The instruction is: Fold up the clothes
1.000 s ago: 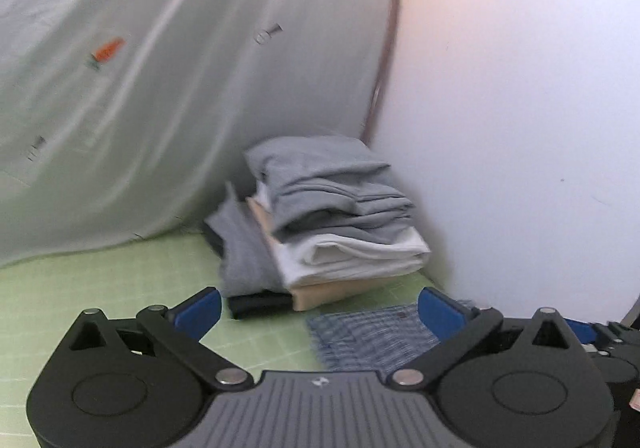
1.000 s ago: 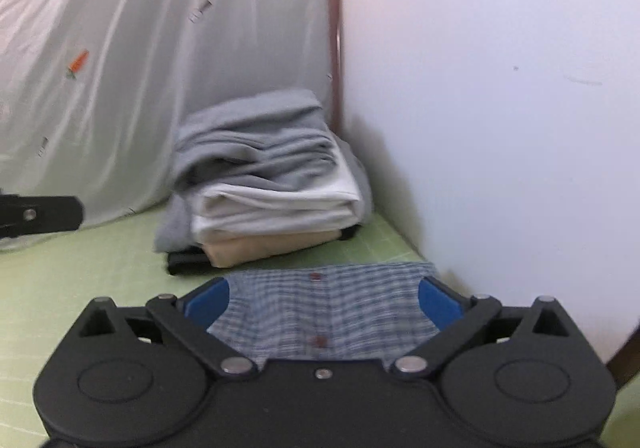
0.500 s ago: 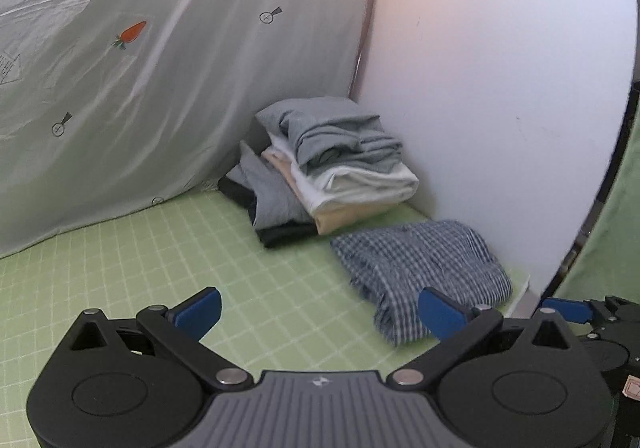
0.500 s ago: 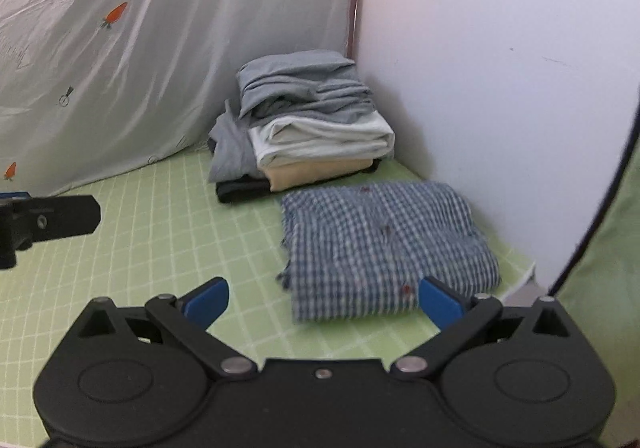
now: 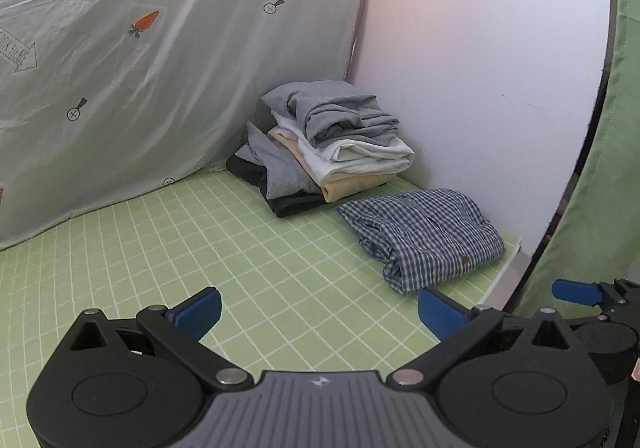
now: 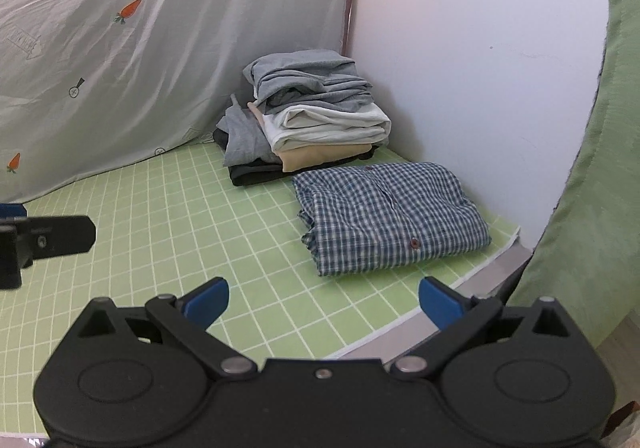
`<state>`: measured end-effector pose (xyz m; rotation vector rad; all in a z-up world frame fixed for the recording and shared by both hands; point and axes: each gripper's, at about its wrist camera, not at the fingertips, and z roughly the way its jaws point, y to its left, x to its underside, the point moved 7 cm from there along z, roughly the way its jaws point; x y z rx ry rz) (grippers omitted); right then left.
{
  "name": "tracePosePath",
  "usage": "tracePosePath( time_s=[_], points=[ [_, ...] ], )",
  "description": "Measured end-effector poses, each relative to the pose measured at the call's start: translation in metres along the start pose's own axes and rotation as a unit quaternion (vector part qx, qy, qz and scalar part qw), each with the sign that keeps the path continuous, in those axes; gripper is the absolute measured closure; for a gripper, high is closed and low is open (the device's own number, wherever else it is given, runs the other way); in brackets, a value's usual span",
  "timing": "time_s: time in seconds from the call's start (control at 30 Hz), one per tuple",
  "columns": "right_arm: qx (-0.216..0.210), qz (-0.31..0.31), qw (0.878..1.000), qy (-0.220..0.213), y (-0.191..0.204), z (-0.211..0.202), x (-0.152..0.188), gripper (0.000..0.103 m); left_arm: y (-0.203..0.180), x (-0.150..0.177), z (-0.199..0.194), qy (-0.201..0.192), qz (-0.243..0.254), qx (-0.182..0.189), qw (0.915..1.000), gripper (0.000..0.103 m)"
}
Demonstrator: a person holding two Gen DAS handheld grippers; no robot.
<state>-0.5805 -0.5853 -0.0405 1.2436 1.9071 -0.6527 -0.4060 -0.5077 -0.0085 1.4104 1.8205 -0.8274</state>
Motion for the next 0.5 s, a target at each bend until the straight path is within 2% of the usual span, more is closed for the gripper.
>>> tracePosePath(
  time_s=[0.5],
  points=[
    [0.004, -0.005, 1.000, -0.010, 0.004, -0.014, 0.004, 0.001, 0.002, 0.006, -0.016, -0.008, -0.003, 0.002, 1.0000, 0.000]
  ],
)
